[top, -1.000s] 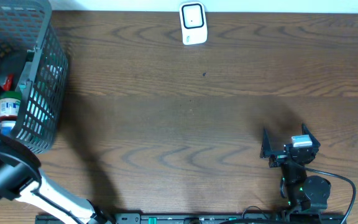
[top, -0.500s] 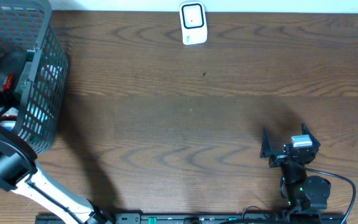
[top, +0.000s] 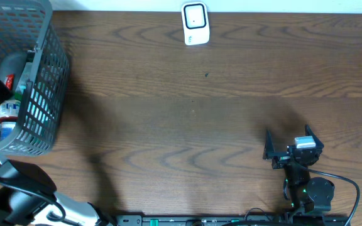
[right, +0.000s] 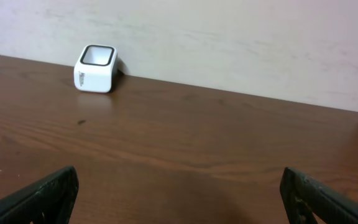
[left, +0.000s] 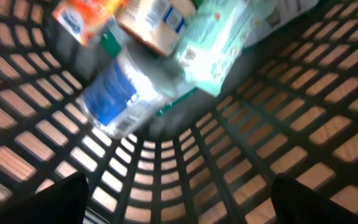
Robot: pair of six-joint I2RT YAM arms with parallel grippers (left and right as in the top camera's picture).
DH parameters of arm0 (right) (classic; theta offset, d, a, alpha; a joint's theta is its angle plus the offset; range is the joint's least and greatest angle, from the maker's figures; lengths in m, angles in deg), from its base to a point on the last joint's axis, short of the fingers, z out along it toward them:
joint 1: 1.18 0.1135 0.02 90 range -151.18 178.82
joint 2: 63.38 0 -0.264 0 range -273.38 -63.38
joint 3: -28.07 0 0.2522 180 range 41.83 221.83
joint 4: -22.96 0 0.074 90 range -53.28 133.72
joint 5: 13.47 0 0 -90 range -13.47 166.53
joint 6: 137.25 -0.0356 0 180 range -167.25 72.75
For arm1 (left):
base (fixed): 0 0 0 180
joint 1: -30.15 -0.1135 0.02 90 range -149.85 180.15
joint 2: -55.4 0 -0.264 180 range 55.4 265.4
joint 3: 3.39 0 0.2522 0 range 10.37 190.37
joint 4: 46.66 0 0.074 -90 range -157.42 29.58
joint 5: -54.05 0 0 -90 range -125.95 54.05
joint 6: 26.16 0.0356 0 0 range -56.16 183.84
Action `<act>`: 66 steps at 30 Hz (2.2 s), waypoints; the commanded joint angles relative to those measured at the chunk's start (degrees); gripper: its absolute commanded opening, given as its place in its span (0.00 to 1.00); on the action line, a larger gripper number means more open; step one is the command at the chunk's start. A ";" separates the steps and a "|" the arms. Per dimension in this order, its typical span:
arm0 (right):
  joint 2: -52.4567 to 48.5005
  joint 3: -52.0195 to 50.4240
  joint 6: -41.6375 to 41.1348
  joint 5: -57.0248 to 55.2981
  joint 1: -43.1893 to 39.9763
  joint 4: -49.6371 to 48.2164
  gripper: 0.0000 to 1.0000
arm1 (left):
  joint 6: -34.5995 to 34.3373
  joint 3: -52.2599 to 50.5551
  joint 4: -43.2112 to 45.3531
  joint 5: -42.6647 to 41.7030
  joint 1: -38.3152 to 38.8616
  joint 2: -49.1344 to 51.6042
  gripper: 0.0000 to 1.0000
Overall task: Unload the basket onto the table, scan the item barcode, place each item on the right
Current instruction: 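Grasp the white-and-blue cotton swab tub and lift it out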
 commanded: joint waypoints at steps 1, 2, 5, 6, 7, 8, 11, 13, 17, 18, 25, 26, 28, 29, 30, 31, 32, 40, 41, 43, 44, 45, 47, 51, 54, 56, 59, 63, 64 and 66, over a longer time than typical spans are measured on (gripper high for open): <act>0.33 -0.07 -0.63 -0.07 -0.13 0.22 0.99 | -0.46 -12.00 6.12 2.71 0.07 -2.27 0.92; 0.33 -0.07 -0.63 -0.07 -0.09 0.22 0.99 | -0.44 -14.23 7.82 2.93 0.07 -2.89 0.92; 0.33 -0.07 -0.63 -0.07 -0.04 0.22 0.99 | 0.26 -22.34 16.55 7.02 0.07 -3.41 0.95; 0.33 -0.07 -0.63 -0.07 -0.02 0.22 0.99 | 1.09 -23.30 18.12 6.99 -0.09 -3.15 0.95; 0.33 -0.07 -0.63 -0.07 -0.04 0.22 0.99 | 2.10 -24.02 19.56 6.97 -0.28 -2.62 0.95; 0.33 -0.07 -0.63 -0.07 -0.04 0.22 0.99 | 3.96 -24.22 20.59 6.99 -0.31 -1.79 0.95; 0.33 -0.07 -0.63 -0.07 -0.04 0.22 0.99 | 5.66 -24.26 22.08 7.02 -0.31 -0.11 0.95; 0.33 -0.07 -0.63 -0.07 -0.04 0.22 0.99 | 5.77 -24.26 22.01 8.61 -0.31 1.75 0.95; 0.33 -0.07 -0.63 -0.07 -0.04 0.22 0.99 | 5.55 -24.26 22.05 11.91 -0.31 5.62 0.95; 0.33 -0.07 -0.63 -0.07 -0.04 0.22 0.99 | 5.55 -24.26 22.16 11.93 -0.31 6.29 0.95; 0.33 -0.07 -0.63 -0.07 -0.04 0.22 0.99 | 5.53 -24.22 23.78 11.63 -0.31 9.22 0.91; 0.33 -0.07 -0.63 -0.07 -0.04 0.22 0.99 | 5.51 -24.13 24.02 11.34 -0.31 9.16 0.89; 0.33 -0.07 -0.63 -0.07 -0.04 0.22 0.99 | 5.29 -23.32 24.35 10.82 -0.31 8.87 0.84; 0.33 -0.07 -0.63 -0.07 -0.04 0.22 0.99 | 5.29 -22.97 24.33 10.82 -0.31 8.79 0.83; 0.33 -0.07 -0.63 -0.07 -0.04 0.22 0.99 | 5.27 -22.45 24.17 10.82 -0.31 8.66 0.82; 0.33 -0.07 -0.63 -0.07 -0.04 0.22 0.99 | 5.20 -22.32 24.15 10.82 -0.31 8.66 0.82; 0.33 -0.07 -0.63 -0.07 -0.04 0.22 0.99 | 4.59 -22.01 24.15 10.82 -0.31 8.57 0.80; 0.33 -0.07 -0.63 -0.07 -0.04 0.22 0.99 | 2.93 -18.56 23.96 10.84 -0.31 7.02 0.74; 0.33 -0.07 -0.63 -0.07 -0.04 0.22 0.99 | 2.89 -17.05 23.96 10.84 -0.31 5.46 0.72; 0.33 -0.07 -0.63 -0.07 -0.04 0.22 0.99 | 1.99 -15.26 23.98 10.84 -0.31 3.43 0.69; 0.33 -0.07 -0.63 -0.07 -0.04 0.22 0.99 | 1.38 -14.60 24.15 10.84 -0.31 2.29 0.69; 0.33 -0.07 -0.63 -0.07 -0.04 0.22 0.99 | 0.85 -14.05 24.44 10.82 -0.31 0.94 0.68; 0.33 -0.07 -0.63 -0.07 -0.04 0.22 0.99 | -0.35 -13.27 25.29 10.82 -0.31 -2.05 0.69; 0.33 -0.07 -0.63 -0.07 -0.04 0.22 0.99 | -1.42 -13.18 27.61 10.80 -0.31 -8.20 0.69; 0.33 -0.07 -0.63 -0.07 -0.04 0.22 0.99 | -5.07 -13.18 27.56 7.80 -0.26 -11.78 0.69; 0.33 -0.07 -0.63 -0.07 -0.04 0.22 0.99 | -5.07 -13.11 28.22 3.98 -0.13 -13.77 0.69; 0.33 -0.07 -0.63 -0.07 -0.04 0.22 0.99 | -7.87 -12.41 29.14 1.70 -0.13 -18.32 0.69; 0.33 -0.07 -0.63 -0.07 -0.04 0.22 0.99 | -8.70 -11.74 31.06 -1.55 1.62 -23.98 0.68; 0.33 -0.07 -0.63 -0.07 -0.04 0.22 0.99 | -8.76 -11.72 31.45 -2.78 2.51 -25.38 0.68; 0.33 -0.07 -0.63 -0.07 -0.04 0.22 0.99 | -8.74 -11.74 31.17 -7.52 5.97 -28.65 0.69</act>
